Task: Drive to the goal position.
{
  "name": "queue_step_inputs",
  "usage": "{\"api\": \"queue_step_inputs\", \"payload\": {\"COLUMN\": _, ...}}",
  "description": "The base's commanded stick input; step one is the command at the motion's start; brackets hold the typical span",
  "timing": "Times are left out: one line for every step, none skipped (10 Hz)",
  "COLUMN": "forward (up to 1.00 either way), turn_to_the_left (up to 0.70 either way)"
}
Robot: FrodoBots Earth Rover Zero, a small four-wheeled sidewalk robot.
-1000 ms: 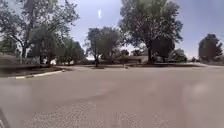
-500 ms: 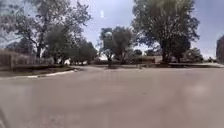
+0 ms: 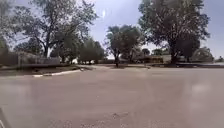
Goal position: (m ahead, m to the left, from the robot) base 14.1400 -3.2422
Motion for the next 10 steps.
{"api": "queue_step_inputs", "payload": {"forward": 0.7, "turn_to_the_left": 0.0}}
{"api": "queue_step_inputs", "payload": {"forward": 0.7, "turn_to_the_left": 0.0}}
{"api": "queue_step_inputs", "payload": {"forward": 0.7, "turn_to_the_left": 0.0}}
{"api": "queue_step_inputs", "payload": {"forward": 0.7, "turn_to_the_left": 0.0}}
{"api": "queue_step_inputs", "payload": {"forward": 0.7, "turn_to_the_left": 0.0}}
{"api": "queue_step_inputs", "payload": {"forward": 0.7, "turn_to_the_left": 0.0}}
{"api": "queue_step_inputs", "payload": {"forward": 0.7, "turn_to_the_left": 0.0}}
{"api": "queue_step_inputs", "payload": {"forward": 0.7, "turn_to_the_left": 0.0}}
{"api": "queue_step_inputs", "payload": {"forward": 0.7, "turn_to_the_left": 0.0}}
{"api": "queue_step_inputs", "payload": {"forward": 0.7, "turn_to_the_left": 0.0}}
